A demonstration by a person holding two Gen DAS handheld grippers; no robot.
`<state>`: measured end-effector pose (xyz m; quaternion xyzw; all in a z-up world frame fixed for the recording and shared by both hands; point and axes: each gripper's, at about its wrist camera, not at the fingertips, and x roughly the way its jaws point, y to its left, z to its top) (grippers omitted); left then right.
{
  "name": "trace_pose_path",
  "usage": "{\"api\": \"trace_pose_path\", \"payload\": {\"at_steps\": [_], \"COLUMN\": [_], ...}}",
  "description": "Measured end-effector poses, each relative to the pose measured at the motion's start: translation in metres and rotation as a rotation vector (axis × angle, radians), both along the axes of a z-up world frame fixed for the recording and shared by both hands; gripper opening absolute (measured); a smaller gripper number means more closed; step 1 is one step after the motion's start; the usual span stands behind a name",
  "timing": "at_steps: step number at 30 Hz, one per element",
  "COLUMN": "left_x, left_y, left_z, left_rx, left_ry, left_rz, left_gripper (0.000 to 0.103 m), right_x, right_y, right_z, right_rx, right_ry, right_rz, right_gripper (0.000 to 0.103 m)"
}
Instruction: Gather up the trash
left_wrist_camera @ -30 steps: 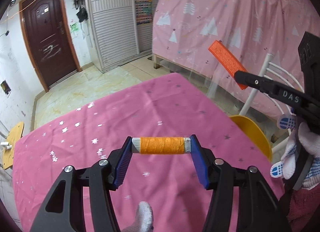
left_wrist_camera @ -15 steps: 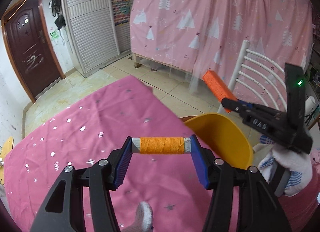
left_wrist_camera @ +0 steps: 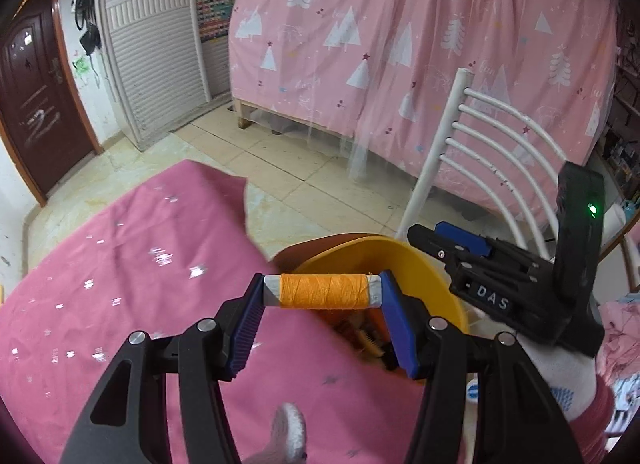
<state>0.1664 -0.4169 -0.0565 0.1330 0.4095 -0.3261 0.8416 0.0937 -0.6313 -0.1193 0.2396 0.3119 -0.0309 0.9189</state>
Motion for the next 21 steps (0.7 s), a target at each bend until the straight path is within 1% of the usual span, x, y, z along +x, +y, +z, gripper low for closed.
{"api": "trace_pose_path", "payload": {"at_steps": [4, 6, 7, 8, 10, 12, 13, 16, 20, 21], "left_x": [0.003, 0.005, 0.005, 0.005, 0.005, 0.004, 0.003, 0.001, -0.002, -0.003], "left_y": [-0.015, -0.02, -0.02, -0.021, -0.022, -0.022, -0.021, -0.016, 0.002, 0.007], "left_z": [-0.005, -0.007, -0.007, -0.007, -0.007, -0.005, -0.003, 0.002, 0.011, 0.012], "left_rx": [-0.051, -0.083, -0.093, -0.105, -0.119, -0.126, -0.132, -0.139, -0.165, -0.171], "left_ry": [0.045, 0.074, 0.079, 0.086, 0.094, 0.088, 0.085, 0.068, 0.048, 0.04], "left_rz": [-0.015, -0.017, -0.018, -0.021, -0.028, -0.03, -0.033, -0.023, 0.008, 0.019], "left_gripper": [0.049, 0.05, 0.05, 0.051, 0.057, 0.067, 0.068, 0.069, 0.07, 0.07], "right_x": [-0.011, -0.015, -0.017, -0.017, -0.018, -0.019, -0.019, -0.02, -0.023, -0.025], "right_y": [-0.015, -0.02, -0.022, -0.023, -0.023, -0.022, -0.022, -0.018, -0.014, -0.012], "right_z": [0.004, 0.005, 0.006, 0.006, 0.007, 0.008, 0.009, 0.013, 0.02, 0.023], "right_rx": [0.029, 0.047, 0.053, 0.056, 0.058, 0.058, 0.056, 0.054, 0.049, 0.049], "right_ry": [-0.028, -0.041, -0.046, -0.048, -0.052, -0.057, -0.058, -0.066, -0.083, -0.088], "right_rz": [-0.046, -0.064, -0.069, -0.071, -0.072, -0.069, -0.067, -0.066, -0.066, -0.064], "right_gripper": [0.047, 0.054, 0.054, 0.054, 0.054, 0.054, 0.054, 0.054, 0.054, 0.056]}}
